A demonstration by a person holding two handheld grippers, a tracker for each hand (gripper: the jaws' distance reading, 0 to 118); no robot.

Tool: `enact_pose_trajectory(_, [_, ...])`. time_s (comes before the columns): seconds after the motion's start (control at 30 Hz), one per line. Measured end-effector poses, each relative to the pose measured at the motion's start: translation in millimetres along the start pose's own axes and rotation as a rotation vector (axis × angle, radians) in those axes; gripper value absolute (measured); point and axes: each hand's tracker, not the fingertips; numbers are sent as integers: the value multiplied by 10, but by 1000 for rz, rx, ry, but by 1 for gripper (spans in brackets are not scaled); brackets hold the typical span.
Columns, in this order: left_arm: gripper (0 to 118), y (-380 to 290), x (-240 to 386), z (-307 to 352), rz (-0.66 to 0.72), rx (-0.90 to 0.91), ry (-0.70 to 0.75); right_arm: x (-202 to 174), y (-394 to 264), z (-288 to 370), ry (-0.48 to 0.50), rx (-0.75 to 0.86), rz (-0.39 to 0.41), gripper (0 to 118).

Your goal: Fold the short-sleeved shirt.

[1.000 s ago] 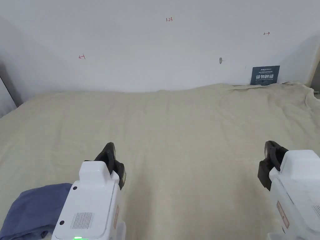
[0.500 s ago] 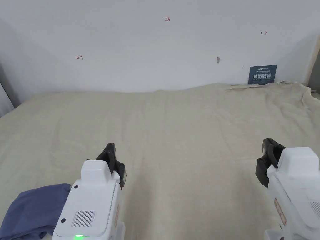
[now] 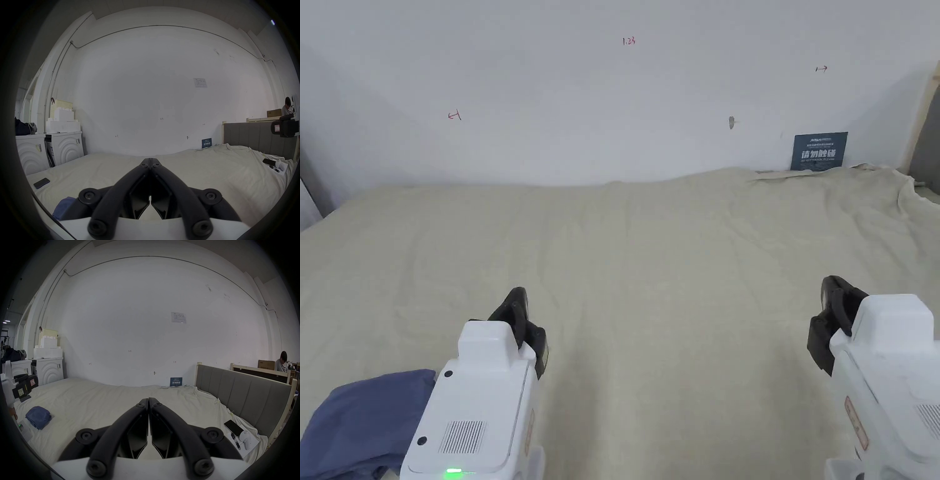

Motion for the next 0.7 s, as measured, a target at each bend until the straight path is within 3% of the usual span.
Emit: enact_pose_trajectory(0.7, [0, -31, -3, -24, -7, -13, -4, -20, -3, 4, 4, -1, 6, 0])
